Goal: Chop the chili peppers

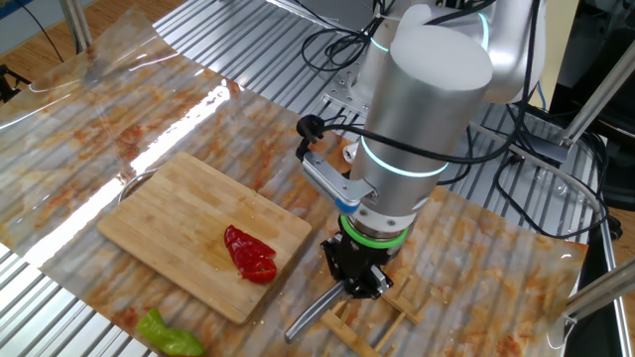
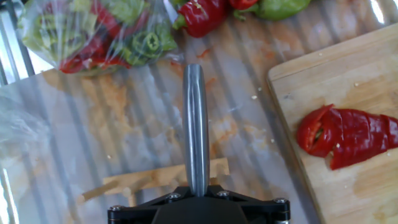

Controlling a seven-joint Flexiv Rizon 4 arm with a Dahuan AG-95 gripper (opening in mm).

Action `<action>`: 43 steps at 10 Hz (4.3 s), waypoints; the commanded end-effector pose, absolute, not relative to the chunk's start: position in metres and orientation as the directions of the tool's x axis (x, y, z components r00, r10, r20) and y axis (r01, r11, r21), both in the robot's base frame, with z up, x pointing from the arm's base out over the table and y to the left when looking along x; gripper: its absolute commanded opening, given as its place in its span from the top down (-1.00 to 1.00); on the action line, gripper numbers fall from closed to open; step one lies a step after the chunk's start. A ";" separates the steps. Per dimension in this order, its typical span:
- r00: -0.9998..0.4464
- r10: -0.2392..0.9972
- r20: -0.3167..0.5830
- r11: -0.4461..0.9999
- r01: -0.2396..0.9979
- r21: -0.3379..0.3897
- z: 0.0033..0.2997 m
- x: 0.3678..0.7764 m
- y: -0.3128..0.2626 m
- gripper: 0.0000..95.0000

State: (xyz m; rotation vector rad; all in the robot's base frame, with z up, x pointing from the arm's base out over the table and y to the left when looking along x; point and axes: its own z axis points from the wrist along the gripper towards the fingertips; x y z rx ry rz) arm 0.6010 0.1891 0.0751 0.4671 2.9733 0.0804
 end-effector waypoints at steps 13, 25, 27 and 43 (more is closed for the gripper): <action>-0.942 0.313 -0.123 0.949 0.304 0.085 0.049 0.588 0.193 1.00; -0.951 0.303 -0.060 0.952 0.299 0.058 0.030 0.591 0.190 1.00; -0.946 0.319 -0.056 0.947 0.316 0.057 0.030 0.591 0.190 0.60; -0.946 0.325 0.006 0.943 0.325 0.064 0.101 0.578 0.172 0.20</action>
